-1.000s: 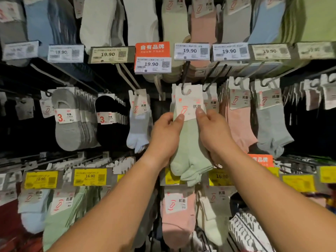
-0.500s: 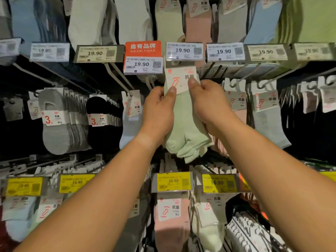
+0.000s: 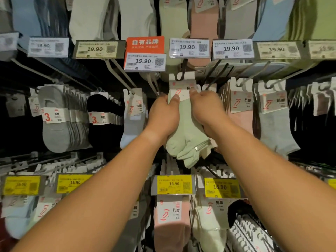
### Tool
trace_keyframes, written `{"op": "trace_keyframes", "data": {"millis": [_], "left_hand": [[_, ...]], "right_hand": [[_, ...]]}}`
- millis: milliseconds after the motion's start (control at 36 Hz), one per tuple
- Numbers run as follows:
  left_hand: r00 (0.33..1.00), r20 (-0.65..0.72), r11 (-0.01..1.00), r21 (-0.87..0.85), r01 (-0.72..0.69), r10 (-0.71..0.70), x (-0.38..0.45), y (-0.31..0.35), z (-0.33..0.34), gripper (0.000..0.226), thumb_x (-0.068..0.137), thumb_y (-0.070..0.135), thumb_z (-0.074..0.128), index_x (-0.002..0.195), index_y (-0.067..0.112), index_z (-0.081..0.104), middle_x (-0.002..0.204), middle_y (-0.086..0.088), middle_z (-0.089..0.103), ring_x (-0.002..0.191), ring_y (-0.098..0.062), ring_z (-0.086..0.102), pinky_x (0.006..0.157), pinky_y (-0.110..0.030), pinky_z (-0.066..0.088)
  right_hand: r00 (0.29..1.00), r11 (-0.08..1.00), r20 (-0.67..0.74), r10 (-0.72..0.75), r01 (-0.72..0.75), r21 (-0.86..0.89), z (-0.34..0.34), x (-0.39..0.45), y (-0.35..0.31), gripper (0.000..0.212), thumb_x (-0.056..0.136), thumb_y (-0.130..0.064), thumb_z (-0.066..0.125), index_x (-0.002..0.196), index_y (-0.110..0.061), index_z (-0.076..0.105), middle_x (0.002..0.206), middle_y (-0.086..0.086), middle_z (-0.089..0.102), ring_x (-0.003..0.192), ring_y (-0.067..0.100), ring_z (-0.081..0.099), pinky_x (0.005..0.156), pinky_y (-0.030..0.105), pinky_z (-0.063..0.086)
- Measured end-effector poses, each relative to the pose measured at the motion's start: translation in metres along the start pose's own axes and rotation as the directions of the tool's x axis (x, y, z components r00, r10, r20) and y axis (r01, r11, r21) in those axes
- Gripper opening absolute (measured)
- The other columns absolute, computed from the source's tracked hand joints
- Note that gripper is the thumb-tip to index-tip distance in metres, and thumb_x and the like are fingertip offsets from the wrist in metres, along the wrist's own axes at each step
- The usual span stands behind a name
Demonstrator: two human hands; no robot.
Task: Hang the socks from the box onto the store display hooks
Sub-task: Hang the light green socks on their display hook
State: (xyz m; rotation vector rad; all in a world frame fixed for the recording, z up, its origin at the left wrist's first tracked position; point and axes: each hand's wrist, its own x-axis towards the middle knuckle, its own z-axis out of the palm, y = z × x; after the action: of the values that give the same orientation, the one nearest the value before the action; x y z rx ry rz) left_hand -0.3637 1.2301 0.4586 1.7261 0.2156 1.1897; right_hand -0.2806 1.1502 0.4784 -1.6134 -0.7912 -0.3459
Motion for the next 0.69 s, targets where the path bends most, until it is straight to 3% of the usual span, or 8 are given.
{"op": "trace_keyframes", "data": {"millis": [83,139,250,361,528,611,694], "left_hand": [[0.999,0.007,0.962,0.270,0.042,-0.046,0.013,-0.017,0.008,0.043,0.105,0.043,0.043,0.129,0.010,0.055,0.127,-0.012,0.065,0.114,-0.033,0.061,0.095,-0.037,0.050],[0.994,0.034,0.906,0.415,0.082,-0.105,0.016,-0.030,0.013,0.048,0.106,0.048,0.039,0.133,0.009,0.047,0.132,-0.016,0.061,0.118,-0.036,0.059,0.096,-0.040,0.049],[0.960,0.123,0.839,0.522,0.152,-0.250,0.018,-0.055,0.020,0.054,0.103,0.048,0.046,0.138,0.008,0.041,0.133,-0.013,0.059,0.119,-0.035,0.059,0.090,-0.035,0.047],[0.911,0.232,0.772,0.622,0.131,-0.341,0.019,-0.064,0.017,0.050,0.101,0.034,0.057,0.142,0.008,0.045,0.134,-0.011,0.060,0.119,-0.032,0.060,0.097,-0.039,0.053],[0.859,0.312,0.636,0.771,0.020,-0.407,0.009,-0.060,-0.005,0.038,0.103,0.031,0.055,0.130,0.004,0.059,0.121,-0.016,0.067,0.108,-0.033,0.067,0.092,-0.041,0.057],[0.835,0.338,0.475,0.873,-0.107,-0.434,-0.002,-0.053,-0.019,0.040,0.103,0.033,0.054,0.126,0.001,0.060,0.119,-0.015,0.065,0.110,-0.032,0.064,0.087,-0.035,0.052],[0.868,0.346,0.329,0.916,-0.231,-0.355,-0.011,-0.048,-0.031,0.032,0.097,0.030,0.058,0.117,0.007,0.068,0.099,-0.009,0.063,0.086,-0.027,0.062,0.070,-0.032,0.047]], "right_hand": [[0.996,0.983,0.010,0.085,-0.082,-0.166,0.018,0.007,0.015,0.051,0.105,-0.046,0.034,0.126,-0.006,0.057,0.124,0.012,0.062,0.112,0.034,0.058,0.080,0.031,0.039],[0.993,0.972,-0.002,0.116,-0.114,-0.207,0.027,0.006,0.027,0.051,0.104,-0.049,0.031,0.125,-0.007,0.053,0.125,0.015,0.062,0.113,0.035,0.058,0.078,0.033,0.037],[0.992,0.945,-0.006,0.123,-0.119,-0.305,0.038,-0.007,0.056,0.049,0.104,-0.049,0.031,0.126,-0.008,0.045,0.115,0.018,0.064,0.105,0.037,0.061,0.076,0.038,0.042],[0.979,0.906,0.070,0.190,-0.147,-0.397,0.038,-0.015,0.075,0.047,0.105,-0.046,0.034,0.123,-0.004,0.045,0.119,0.021,0.062,0.109,0.039,0.059,0.074,0.036,0.037],[0.937,0.738,0.209,0.280,-0.071,-0.671,0.028,-0.032,0.076,0.051,0.103,-0.048,0.038,0.125,-0.005,0.056,0.124,0.017,0.061,0.112,0.034,0.058,0.076,0.032,0.038],[0.945,0.680,0.193,0.263,-0.039,-0.732,0.017,-0.047,0.065,0.053,0.101,-0.051,0.044,0.118,-0.004,0.060,0.121,0.018,0.063,0.110,0.034,0.059,0.075,0.033,0.039],[0.968,0.640,0.166,0.190,0.006,-0.768,0.004,-0.073,0.051,0.046,0.099,-0.049,0.050,0.104,-0.004,0.059,0.112,0.017,0.065,0.104,0.034,0.060,0.070,0.030,0.038]]}}
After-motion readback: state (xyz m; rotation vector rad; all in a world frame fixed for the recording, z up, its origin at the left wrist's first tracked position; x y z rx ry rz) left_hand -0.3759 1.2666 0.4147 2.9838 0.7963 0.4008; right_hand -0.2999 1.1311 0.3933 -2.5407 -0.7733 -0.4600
